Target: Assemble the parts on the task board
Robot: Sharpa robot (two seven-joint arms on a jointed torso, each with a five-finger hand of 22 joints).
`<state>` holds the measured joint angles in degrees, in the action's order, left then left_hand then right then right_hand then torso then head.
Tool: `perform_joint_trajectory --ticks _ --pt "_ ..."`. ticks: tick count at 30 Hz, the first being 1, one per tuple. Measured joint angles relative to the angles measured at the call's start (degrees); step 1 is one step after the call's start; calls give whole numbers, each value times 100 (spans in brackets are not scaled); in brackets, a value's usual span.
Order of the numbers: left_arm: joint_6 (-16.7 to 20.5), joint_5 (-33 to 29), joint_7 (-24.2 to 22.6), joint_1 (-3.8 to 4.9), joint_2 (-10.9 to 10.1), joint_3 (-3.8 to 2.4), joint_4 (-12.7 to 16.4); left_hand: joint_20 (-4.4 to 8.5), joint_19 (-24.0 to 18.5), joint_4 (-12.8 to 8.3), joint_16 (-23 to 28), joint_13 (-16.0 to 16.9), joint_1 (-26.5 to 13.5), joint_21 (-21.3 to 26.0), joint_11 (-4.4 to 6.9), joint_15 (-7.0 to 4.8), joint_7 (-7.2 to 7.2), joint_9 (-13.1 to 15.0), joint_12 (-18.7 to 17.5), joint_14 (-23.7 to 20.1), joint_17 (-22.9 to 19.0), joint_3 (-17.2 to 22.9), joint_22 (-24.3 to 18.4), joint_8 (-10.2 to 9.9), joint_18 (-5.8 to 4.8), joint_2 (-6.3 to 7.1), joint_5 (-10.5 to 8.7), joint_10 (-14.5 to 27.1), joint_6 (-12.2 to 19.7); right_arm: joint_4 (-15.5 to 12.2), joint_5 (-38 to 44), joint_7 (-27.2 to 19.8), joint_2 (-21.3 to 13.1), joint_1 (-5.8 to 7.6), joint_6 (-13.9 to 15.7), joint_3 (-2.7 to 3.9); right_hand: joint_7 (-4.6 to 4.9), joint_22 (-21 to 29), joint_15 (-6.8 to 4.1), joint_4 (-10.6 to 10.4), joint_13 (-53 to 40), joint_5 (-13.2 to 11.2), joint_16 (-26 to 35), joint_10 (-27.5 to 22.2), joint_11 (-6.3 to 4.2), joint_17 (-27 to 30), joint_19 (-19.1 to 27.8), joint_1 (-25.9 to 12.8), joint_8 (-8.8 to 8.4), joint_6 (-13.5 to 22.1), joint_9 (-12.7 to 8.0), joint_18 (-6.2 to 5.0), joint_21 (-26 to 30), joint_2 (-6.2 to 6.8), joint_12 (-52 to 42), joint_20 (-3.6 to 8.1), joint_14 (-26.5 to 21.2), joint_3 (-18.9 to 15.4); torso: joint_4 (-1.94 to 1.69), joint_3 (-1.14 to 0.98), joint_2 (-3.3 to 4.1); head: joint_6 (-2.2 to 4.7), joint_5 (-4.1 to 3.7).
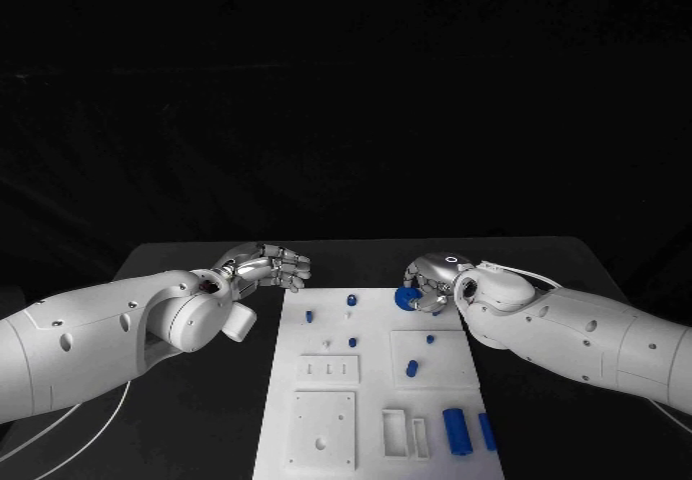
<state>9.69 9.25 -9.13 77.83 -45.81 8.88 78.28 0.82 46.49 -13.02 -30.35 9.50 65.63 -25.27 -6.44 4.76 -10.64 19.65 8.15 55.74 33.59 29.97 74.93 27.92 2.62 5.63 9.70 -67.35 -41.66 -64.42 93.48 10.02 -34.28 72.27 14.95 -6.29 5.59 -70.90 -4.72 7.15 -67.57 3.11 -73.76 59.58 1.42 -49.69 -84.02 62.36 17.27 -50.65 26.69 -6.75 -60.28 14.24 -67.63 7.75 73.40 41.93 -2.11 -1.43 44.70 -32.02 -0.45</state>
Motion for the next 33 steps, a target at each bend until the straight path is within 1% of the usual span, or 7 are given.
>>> perform_joint_trajectory --ticks 3,7,10,16,24,30,33 --pt "-2 1 1 0 1 0 0 0 0 0 0 0 0 0 0 0 0 0 0 0 0 0 0 0 0 0 0 0 0 -9 61 13 4 10 -41 -4 -17 0 -20 -63 9 0 37 0 0 -12 0 -25 11 -17 3 0 0 -24 0 -1 20 63 0 0 0 -3 -5" --pt "-3 3 3 0 0 0 0 0 0 0 0 0 0 0 0 15 0 0 0 -15 0 0 0 0 0 0 0 0 0 -26 137 37 4 26 -97 -10 -49 -9 -20 -132 15 0 47 -12 -12 -29 1 -75 43 -49 -1 -1 0 -79 0 -1 20 132 0 1 1 -4 -2" --pt "-4 5 4 0 -1 0 0 0 0 0 0 0 0 0 0 15 0 -1 0 -15 0 0 -1 0 0 0 0 0 0 -34 194 51 7 29 -116 -10 -51 -17 -33 -161 16 0 60 2 -41 -47 11 -73 43 -51 -5 -1 -22 -108 1 -11 33 161 2 1 1 -5 1" --pt "-5 7 5 0 -1 0 -4 0 0 0 0 -1 0 0 0 15 0 4 0 -15 -5 0 -1 0 0 0 0 0 0 -66 310 102 6 27 -103 -14 -52 -23 -53 -163 16 0 83 1 -41 -71 0 -95 99 -52 -9 -2 -22 -129 6 -43 27 164 1 -1 1 -6 6" --pt "-6 10 6 0 4 1 -30 2 -2 0 0 4 0 0 0 14 0 4 0 -14 -5 0 -2 0 0 0 0 0 0 -193 449 248 -47 -16 128 -47 -53 -23 -78 -180 22 -1 83 33 -73 -93 0 -96 100 -53 -8 -2 -43 -128 8 -43 38 180 1 -3 4 -12 15" --pt "-12 16 7 0 2 1 -25 22 -22 -30 0 10 0 0 0 14 0 13 0 -14 -4 30 -2 0 -7 0 23 0 0 -363 510 296 -66 -73 335 -66 -65 -22 -78 -215 22 -2 83 42 -82 -116 0 -96 100 -65 -8 -3 -43 -128 11 -43 38 220 8 -2 3 -4 24" --pt "-14 18 8 0 2 1 -25 22 -22 -30 0 9 0 0 0 14 0 13 0 -14 -4 30 -2 0 -8 0 23 0 0 -491 567 327 -80 -94 432 -68 -114 -22 -97 -218 28 -13 83 63 -102 -132 0 -51 100 -128 -5 -23 -43 -82 11 -43 58 269 12 -3 2 9 30"
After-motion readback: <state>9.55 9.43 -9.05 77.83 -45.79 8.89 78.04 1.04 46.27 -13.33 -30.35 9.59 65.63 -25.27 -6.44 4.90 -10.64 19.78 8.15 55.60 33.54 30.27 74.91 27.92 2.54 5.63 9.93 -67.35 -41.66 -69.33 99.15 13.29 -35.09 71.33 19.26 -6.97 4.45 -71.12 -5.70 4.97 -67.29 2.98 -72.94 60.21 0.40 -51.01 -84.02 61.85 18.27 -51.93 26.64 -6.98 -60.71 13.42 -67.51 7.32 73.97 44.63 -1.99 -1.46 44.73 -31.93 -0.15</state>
